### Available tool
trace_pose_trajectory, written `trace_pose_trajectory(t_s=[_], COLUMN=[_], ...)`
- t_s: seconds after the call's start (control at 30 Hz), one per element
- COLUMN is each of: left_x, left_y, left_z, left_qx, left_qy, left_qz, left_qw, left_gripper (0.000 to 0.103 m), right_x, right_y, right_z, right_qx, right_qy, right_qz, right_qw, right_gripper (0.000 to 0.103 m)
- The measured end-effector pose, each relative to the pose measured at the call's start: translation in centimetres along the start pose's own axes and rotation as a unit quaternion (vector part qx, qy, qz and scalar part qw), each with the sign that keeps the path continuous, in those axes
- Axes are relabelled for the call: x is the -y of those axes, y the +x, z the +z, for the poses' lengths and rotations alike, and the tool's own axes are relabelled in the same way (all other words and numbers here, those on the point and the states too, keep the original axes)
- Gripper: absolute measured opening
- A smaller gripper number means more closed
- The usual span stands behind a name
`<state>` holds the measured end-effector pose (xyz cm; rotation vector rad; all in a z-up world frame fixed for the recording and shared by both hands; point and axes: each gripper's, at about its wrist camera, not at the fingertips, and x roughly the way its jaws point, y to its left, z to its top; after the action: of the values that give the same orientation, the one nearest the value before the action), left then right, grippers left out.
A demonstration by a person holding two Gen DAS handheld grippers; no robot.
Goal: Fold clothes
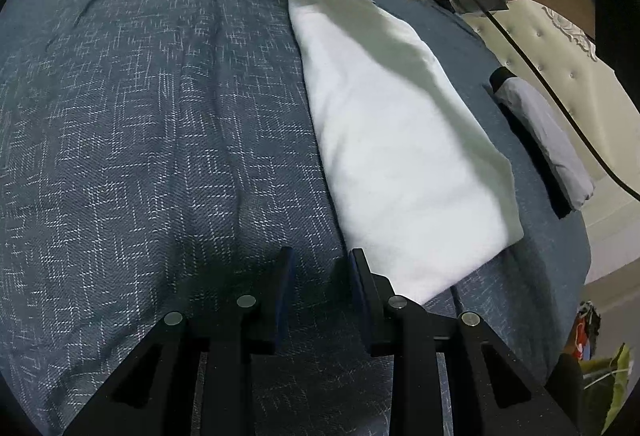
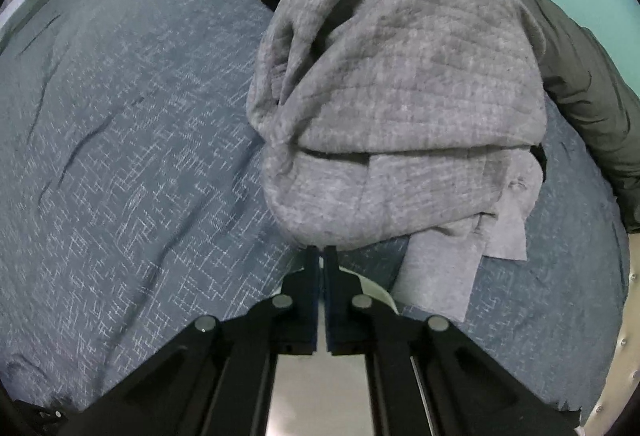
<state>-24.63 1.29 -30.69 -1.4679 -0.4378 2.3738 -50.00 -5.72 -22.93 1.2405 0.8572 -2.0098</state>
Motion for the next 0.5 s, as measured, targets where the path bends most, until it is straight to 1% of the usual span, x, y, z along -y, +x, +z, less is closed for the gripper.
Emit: trace_pose_trajectory(t_s=[0.13,0.23,0.4,0.5], left_x=[0.2,0.3,0.4,0.4], left_y=[0.0,0.0,0.1,0.1], left_z=[-0.2,-0.3,-0.5,-0.7], left_qx=[0.001,0.001,-0.001,-0.002], left_qy=[0.0,0.0,-0.001,-0.003], left_qz=[0.002,0.003,0.001,0.001], left_qw=[1.0,1.0,1.0,1.0], left_gripper=[0.03,0.03,0.03,0.03], right_x=[1.3,1.6,1.5,2.4], right_y=[-0.5,-0.1,0.8,0.9], right_z=[0.4,0.5,0.3,0.4], right_qx=[0.022,0.022,0.016,0.025], right_qy=[0.017,0.022,0.035,0.059], right_qz=[-0.02,-0.031,-0.022,-0.013], right_qw=[0.999,0.999,0.999,0.998], right_gripper=[0.001,0.001,0.001,0.002])
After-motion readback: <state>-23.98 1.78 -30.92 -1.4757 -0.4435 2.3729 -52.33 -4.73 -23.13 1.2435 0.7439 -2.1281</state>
